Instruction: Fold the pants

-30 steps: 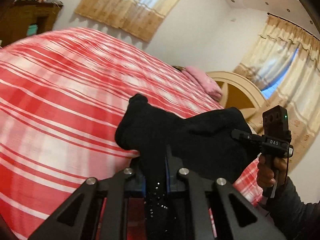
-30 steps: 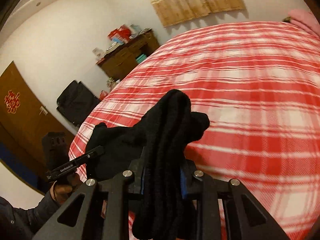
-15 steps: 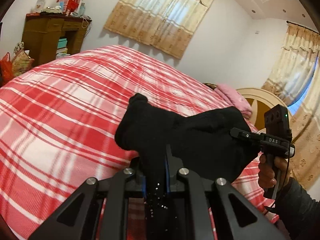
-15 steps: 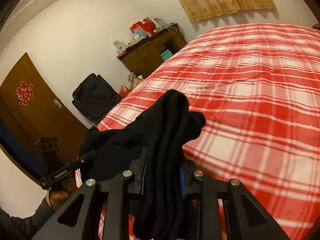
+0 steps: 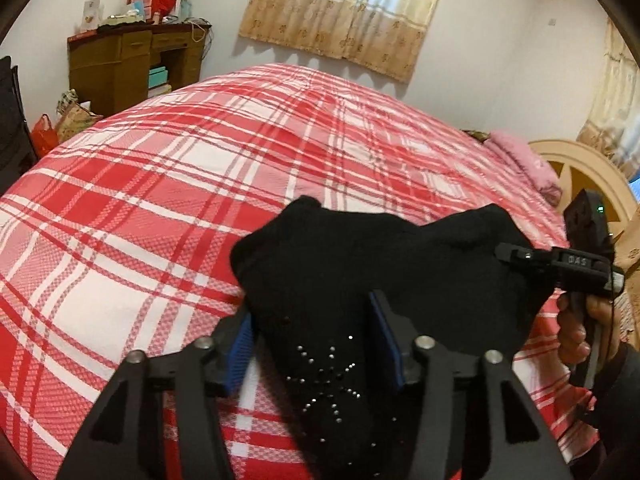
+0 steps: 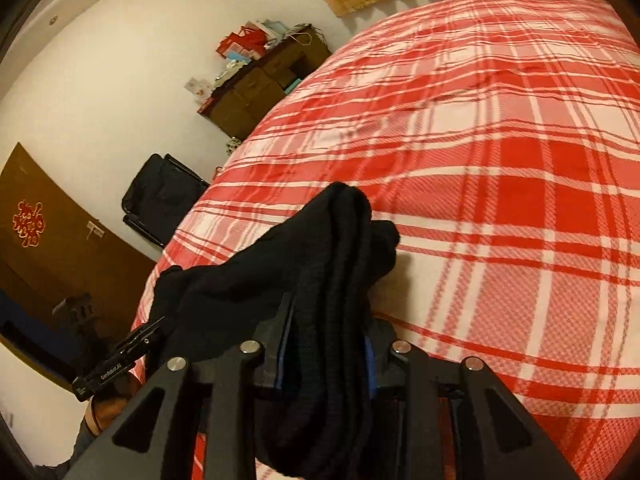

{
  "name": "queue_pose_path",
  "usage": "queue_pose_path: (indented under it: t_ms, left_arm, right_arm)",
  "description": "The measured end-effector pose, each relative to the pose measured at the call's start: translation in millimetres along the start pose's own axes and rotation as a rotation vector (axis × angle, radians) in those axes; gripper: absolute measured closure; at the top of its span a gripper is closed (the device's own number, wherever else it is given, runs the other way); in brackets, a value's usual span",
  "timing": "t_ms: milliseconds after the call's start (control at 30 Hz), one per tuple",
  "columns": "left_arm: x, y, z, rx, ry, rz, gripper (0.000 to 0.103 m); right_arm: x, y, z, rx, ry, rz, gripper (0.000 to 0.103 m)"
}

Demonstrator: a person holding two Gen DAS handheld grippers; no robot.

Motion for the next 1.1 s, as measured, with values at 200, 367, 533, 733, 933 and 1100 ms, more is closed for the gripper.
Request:
queue_pose_path:
  t_ms: [200,367,533,733,933,1100]
  left_arm:
    - [2,-2,3,-0.014,0.042,0.002,0.035]
    - [4,-3,3,-0.01,0.042,0.006,0.033]
    - [10,-4,4,-0.003,0.04,0.004,0.033]
    - [18,-5,8,-0.026,0.092,0.013,0.029]
    - [69,8,-5,-0.101,0.137,-0.078,0.016]
    - [104,22,-30,-0.107,0.112,-0.161,0.006]
  right_arm:
    - [4,-8,-4,0.06,-0.076,0.011,0.066]
    - [9,-11,-7,0.056,-0.096,0.006,0.064]
    - [17,-11,-11,0.033,-0.104,-0.008,0.063]
    - [29,-9,-14,0.018,-0.147,-0.017,0.058]
    - [82,-18,5,0.181,-0.285,-0.058,0.058]
    - [147,-32,43,0.27,-0.287,-0.136,0.05]
Point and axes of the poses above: each gripper's, at about its wrist camera, not at the fingertips, and x roughly against the way its jaws point, z to its left, y to its top, the point moved 10 cm from there along -x, roughly the way its jaws point, and after that the axes turned 14 degrees about -z, right-handed, at the moved point
